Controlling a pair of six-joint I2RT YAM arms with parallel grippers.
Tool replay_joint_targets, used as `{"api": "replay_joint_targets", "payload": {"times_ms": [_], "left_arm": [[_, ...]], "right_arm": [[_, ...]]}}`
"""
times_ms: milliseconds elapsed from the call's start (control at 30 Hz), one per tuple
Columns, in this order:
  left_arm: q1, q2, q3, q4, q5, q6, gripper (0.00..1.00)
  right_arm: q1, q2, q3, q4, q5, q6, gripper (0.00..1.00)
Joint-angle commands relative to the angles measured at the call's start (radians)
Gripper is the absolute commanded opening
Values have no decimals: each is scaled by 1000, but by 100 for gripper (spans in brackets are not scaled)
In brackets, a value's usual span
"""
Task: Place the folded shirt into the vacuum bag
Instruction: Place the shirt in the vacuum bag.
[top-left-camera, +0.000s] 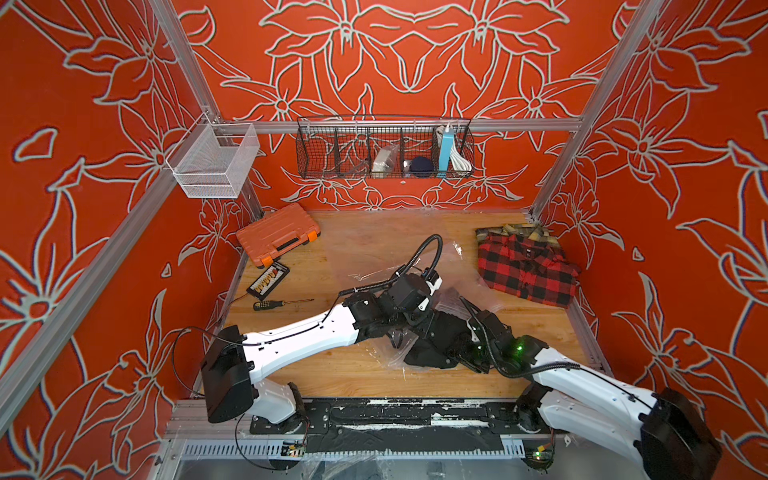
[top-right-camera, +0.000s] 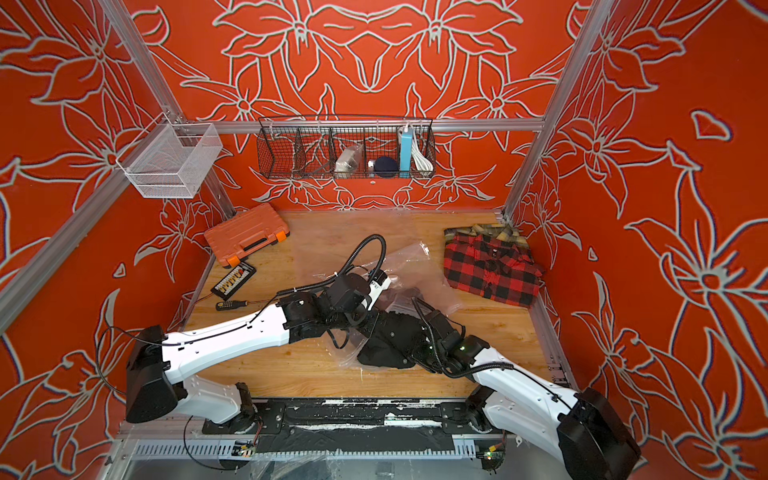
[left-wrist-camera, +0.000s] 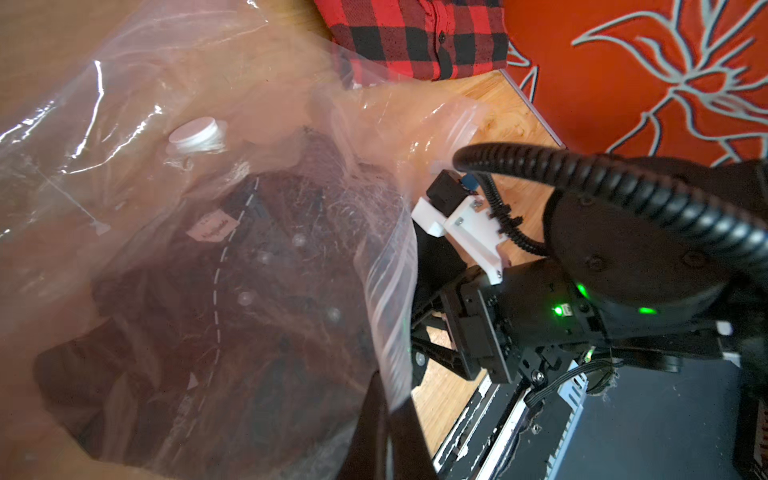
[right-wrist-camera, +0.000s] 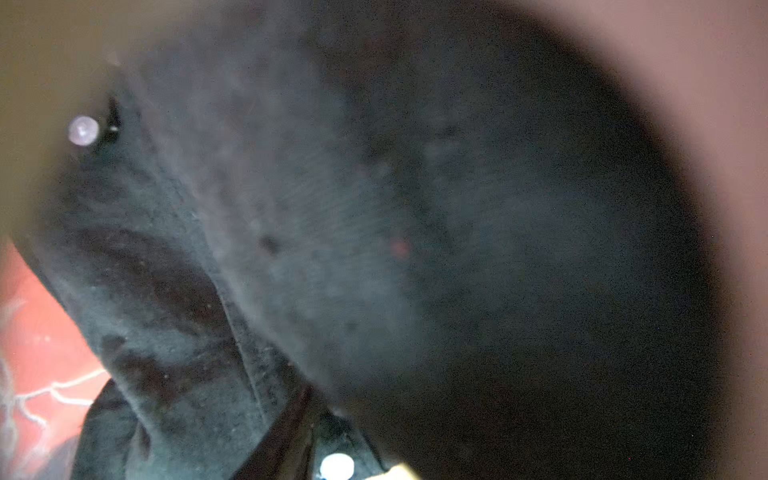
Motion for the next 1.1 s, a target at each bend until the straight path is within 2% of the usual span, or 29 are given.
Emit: {"api": "replay_joint_targets", "payload": {"times_ms": [0, 167, 333, 400, 500, 633, 733, 800, 900, 1067], "left_arm": [[-23, 19, 27, 2, 22, 10, 0], [-43, 34, 25, -8, 22, 2, 0], [-52, 28, 12, -9, 11, -3, 0], [-52, 33, 10, -8, 2, 2, 0], [-51, 48, 23, -16, -19, 15, 0], [-51, 59, 34, -22, -45, 27, 0], [-51, 58, 33, 9, -37, 13, 0], [-51, 64, 35, 32, -26, 1, 0], [-53, 77, 49, 46, -12, -7, 0], [-56, 91, 62, 34, -7, -7, 0]], "right_arm": [[-32, 53, 43, 106, 39, 23, 41], [-81, 219, 150, 185, 39, -36, 38], [-116, 325, 247, 226, 56, -93, 37], [-118, 358, 274, 247, 51, -106, 41], [-123, 381, 299, 223, 6, -123, 53], [-123, 238, 226, 152, 11, -59, 66], [-122, 147, 135, 158, -6, 34, 70], [-111, 134, 82, 213, -25, 101, 71], [-89, 143, 40, 270, 13, 161, 71], [-57, 197, -6, 392, 80, 257, 62]]}}
